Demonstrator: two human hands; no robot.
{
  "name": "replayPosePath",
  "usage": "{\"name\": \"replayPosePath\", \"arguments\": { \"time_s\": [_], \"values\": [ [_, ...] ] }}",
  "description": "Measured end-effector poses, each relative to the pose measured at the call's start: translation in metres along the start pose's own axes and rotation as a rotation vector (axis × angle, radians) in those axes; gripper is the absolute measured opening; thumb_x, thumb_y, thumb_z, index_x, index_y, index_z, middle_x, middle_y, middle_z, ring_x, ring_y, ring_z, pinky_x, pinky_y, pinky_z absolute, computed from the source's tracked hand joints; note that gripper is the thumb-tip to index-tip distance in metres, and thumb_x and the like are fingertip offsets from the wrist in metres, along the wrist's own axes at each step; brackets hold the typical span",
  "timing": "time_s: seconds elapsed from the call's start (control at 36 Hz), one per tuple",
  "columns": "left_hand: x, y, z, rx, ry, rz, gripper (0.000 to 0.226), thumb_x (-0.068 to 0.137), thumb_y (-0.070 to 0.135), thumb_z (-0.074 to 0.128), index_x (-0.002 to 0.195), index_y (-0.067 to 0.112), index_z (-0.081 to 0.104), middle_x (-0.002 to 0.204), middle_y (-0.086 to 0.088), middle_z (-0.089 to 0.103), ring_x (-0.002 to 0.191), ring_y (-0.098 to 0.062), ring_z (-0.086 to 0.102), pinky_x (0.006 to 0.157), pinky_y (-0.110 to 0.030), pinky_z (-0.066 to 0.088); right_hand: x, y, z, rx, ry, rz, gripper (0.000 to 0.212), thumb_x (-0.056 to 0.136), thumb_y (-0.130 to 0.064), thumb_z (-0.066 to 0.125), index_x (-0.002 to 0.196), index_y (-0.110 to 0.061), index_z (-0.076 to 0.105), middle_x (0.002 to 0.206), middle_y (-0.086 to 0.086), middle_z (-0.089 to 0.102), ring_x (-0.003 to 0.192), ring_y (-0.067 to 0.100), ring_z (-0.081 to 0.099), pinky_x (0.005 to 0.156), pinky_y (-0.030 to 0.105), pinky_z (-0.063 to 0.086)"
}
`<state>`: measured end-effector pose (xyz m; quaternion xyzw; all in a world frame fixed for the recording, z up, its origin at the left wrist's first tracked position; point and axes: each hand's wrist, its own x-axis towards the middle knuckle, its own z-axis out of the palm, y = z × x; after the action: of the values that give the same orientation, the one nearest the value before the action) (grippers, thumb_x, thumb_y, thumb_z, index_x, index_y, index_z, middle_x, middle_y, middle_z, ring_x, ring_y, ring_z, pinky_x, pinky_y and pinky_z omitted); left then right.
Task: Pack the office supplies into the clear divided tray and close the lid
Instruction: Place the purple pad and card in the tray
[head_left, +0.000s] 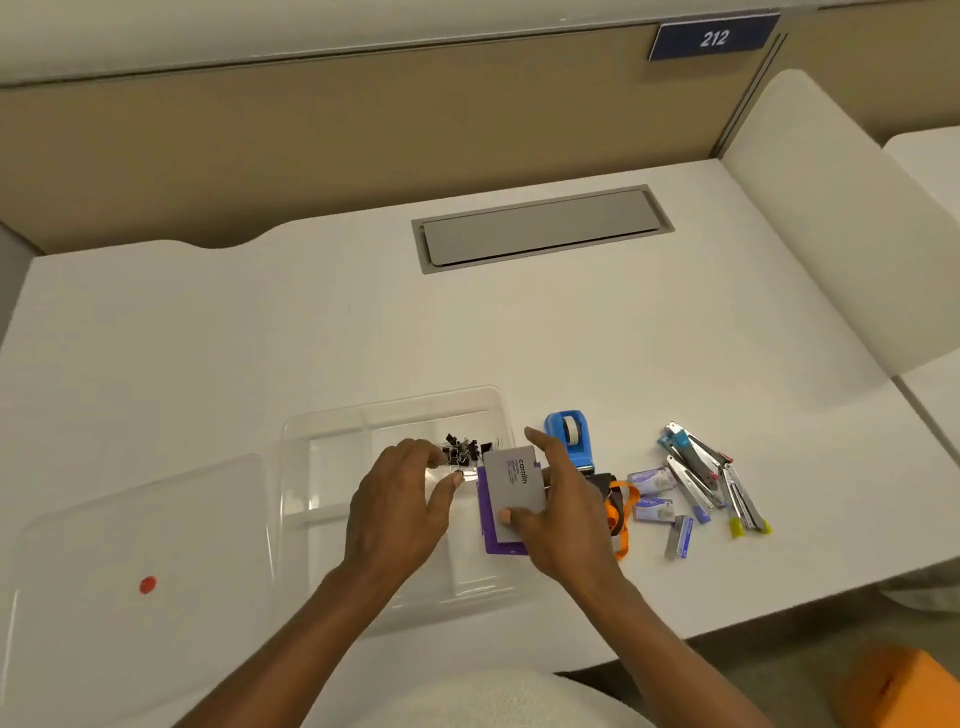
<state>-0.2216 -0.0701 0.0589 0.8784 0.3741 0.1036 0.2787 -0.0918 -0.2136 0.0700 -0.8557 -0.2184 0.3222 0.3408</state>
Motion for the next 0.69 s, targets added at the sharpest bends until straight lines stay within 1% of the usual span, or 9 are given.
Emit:
{"name": "replayPosePath", "arguments": {
  "time_s": [0.06,0.11,0.17,0.19,0.25,0.33,0.47,0.58,0.69],
  "values": [
    [-0.014,-0.014,0.002,0.121,-0.003,0.039,0.026,0.089,0.035,0.077,0.111,0.024,0.068,0.106,0.008,0.071,0.096,-0.018,0.067,0.079,-0.034,0.058,-0.005,0.003,0.007,-0.053,-0.012,-0.010,0.094,0.083,-0.018,0.085,0.155,-0.040,0.027,0.130,-0.004,0.059,0.112,0.013,0.058,0.070,0.022,0.059],
    [-0.026,-0.022,0.004,0.235,-0.031,0.087,0.035,0.081,0.032,0.085,0.111,0.018,0.073,0.104,0.001,0.076,0.090,-0.023,0.073,0.077,-0.037,0.061,-0.009,0.004,0.015,-0.118,-0.016,-0.034,0.093,0.083,-0.018,0.084,0.154,-0.042,0.028,0.129,-0.005,0.058,0.106,0.009,0.052,0.060,0.013,0.050],
    [-0.035,-0.030,0.010,0.299,-0.089,0.124,0.044,0.083,0.036,0.083,0.119,0.014,0.073,0.114,-0.004,0.077,0.100,-0.027,0.075,0.087,-0.040,0.060,-0.012,0.005,0.022,-0.174,-0.016,-0.058,0.090,0.085,-0.016,0.082,0.154,-0.043,0.030,0.127,-0.004,0.057,0.105,0.009,0.052,0.054,0.010,0.047],
    [-0.039,-0.034,0.014,0.306,-0.137,0.121,0.049,0.091,0.040,0.074,0.130,0.012,0.068,0.129,-0.007,0.072,0.116,-0.029,0.071,0.100,-0.041,0.055,-0.013,0.005,0.026,-0.203,-0.016,-0.071,0.089,0.085,-0.014,0.080,0.154,-0.042,0.030,0.126,-0.003,0.056,0.107,0.011,0.054,0.060,0.014,0.052],
    [-0.047,-0.042,0.018,0.331,-0.234,0.124,0.060,0.106,0.047,0.041,0.154,0.012,0.046,0.160,-0.008,0.045,0.149,-0.027,0.044,0.123,-0.039,0.032,-0.016,0.003,0.035,-0.276,-0.021,-0.091,0.088,0.087,-0.011,0.077,0.155,-0.039,0.029,0.124,0.001,0.056,0.114,0.017,0.059,0.078,0.028,0.061],
    [-0.052,-0.050,0.019,0.348,-0.275,0.181,0.070,0.104,0.049,0.009,0.163,0.013,0.024,0.171,-0.004,0.018,0.159,-0.021,0.018,0.129,-0.034,0.011,-0.018,0.000,0.047,-0.371,-0.052,-0.084,0.088,0.088,-0.010,0.077,0.157,-0.030,0.027,0.132,0.006,0.055,0.121,0.023,0.059,0.090,0.034,0.060],
    [-0.053,-0.054,0.014,0.321,-0.301,0.219,0.061,0.111,0.040,0.025,0.164,0.015,0.007,0.171,0.000,-0.002,0.161,-0.016,-0.001,0.128,-0.031,-0.009,-0.017,-0.006,0.061,-0.461,-0.061,-0.055,0.089,0.090,-0.020,0.078,0.160,-0.021,0.022,0.144,0.008,0.053,0.129,0.024,0.057,0.097,0.033,0.057],
    [-0.052,-0.054,0.014,0.302,-0.312,0.217,0.063,0.110,0.036,0.031,0.164,0.016,0.005,0.172,0.001,-0.004,0.160,-0.015,-0.004,0.128,-0.029,-0.010,-0.024,-0.008,0.065,-0.566,-0.003,-0.131,0.076,0.097,-0.027,0.070,0.159,-0.017,0.027,0.150,0.008,0.049,0.133,0.022,0.052,0.105,0.029,0.051],
    [-0.049,-0.052,0.014,0.306,-0.318,0.206,0.067,0.108,0.036,0.041,0.165,0.014,0.012,0.173,-0.003,0.006,0.161,-0.019,0.006,0.127,-0.029,-0.005,-0.030,-0.012,0.055,-0.617,0.064,-0.187,0.042,0.102,-0.028,0.063,0.142,-0.019,0.054,0.134,0.004,0.062,0.113,0.019,0.062,0.082,0.026,0.050]
  ]
}}
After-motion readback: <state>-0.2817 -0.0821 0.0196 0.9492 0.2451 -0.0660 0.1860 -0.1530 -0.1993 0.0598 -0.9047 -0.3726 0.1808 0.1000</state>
